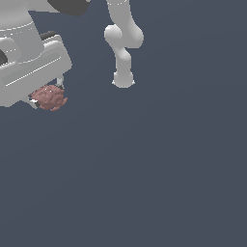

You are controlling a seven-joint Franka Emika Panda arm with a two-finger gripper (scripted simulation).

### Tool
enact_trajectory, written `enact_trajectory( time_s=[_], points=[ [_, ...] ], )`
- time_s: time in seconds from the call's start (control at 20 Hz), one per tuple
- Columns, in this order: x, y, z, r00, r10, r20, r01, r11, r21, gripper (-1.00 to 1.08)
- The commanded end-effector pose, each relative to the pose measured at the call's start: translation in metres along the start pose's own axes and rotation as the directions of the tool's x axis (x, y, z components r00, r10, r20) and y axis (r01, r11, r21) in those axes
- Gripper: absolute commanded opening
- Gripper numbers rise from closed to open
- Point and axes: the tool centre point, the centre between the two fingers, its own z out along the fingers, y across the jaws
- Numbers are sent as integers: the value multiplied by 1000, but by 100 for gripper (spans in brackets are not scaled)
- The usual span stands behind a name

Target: Pick up the object and move it to a goal position.

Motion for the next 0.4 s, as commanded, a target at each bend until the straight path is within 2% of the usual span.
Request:
enact_trajectory(
  time_s=[0.0, 0.35],
  points=[
    [-2, 2, -4, 1000, -1, 0, 1, 1000, 0, -100],
    [-2, 3, -4, 1000, -1, 0, 1, 1000, 0, -100]
  ],
)
